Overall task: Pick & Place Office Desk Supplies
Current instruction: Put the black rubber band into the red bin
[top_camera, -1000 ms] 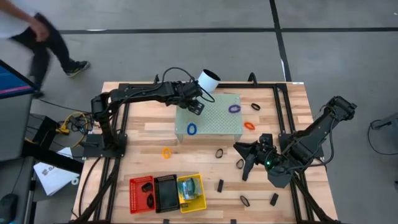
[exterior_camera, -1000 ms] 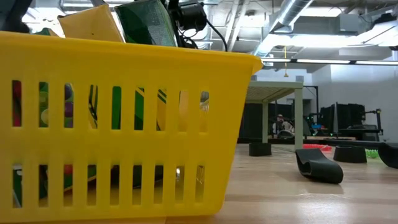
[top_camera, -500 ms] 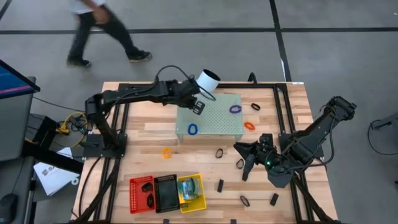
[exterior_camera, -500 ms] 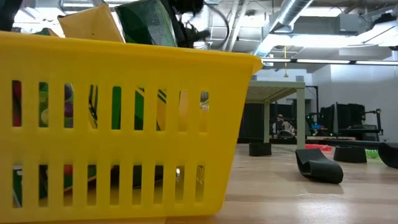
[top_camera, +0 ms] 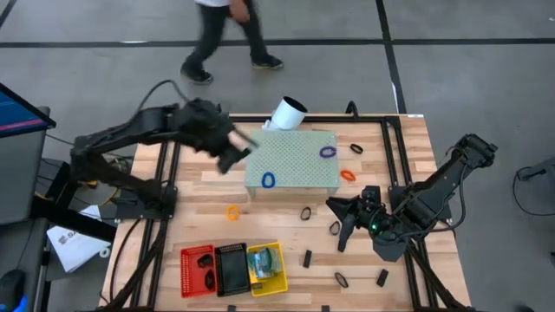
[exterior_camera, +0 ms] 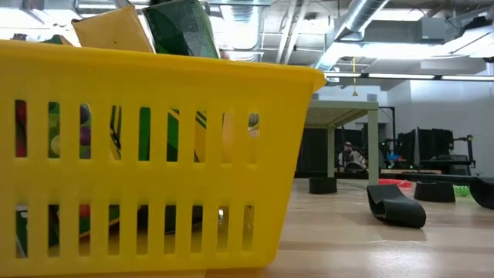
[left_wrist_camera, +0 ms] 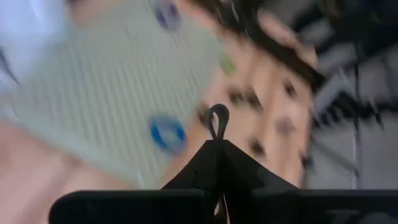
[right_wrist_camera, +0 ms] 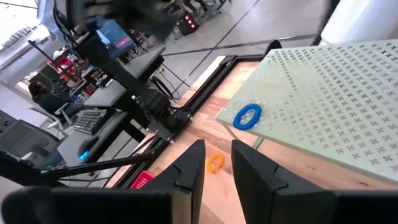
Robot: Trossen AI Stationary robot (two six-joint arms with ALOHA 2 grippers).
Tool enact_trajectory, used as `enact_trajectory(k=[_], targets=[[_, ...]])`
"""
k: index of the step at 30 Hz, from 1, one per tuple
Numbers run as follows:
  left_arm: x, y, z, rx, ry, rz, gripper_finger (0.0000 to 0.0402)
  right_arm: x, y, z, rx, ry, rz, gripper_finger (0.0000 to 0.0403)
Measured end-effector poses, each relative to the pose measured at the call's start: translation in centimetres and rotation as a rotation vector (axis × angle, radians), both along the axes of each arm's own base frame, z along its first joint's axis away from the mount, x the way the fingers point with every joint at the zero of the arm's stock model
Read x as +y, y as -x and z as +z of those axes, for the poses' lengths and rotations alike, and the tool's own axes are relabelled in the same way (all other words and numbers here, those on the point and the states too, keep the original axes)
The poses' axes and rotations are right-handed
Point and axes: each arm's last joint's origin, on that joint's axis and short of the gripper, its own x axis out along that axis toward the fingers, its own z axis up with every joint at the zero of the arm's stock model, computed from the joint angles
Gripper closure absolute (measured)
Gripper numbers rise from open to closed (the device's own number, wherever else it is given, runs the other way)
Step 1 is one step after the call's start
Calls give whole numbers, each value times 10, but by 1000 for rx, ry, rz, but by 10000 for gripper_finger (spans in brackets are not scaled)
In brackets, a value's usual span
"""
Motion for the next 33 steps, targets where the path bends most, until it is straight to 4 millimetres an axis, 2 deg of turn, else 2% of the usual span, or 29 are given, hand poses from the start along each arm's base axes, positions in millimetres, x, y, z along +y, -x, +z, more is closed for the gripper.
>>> enact_trajectory(k=[3,8,15,22,28,33], targets=[[-24,21,-4,82,46,-98,399,-2,-1,0,-3,4,-14,326],[-65,47,-35,287,173,-202,398,-4,-3,1,-13,4,-32,326],[-124,68,-104,504,304,-250,398,-3,-4,2,-26,-8,-32,326],[-177,72,-167,458,491,-290,397,-1,-5,-1,-31,-28,-31,326],[-195,79,-206,507,508,-269,397,5,-9,-6,-37,-65,-20,326],[-202,79,-222,541,461,-284,393,11,-9,-8,-38,-97,5,326]])
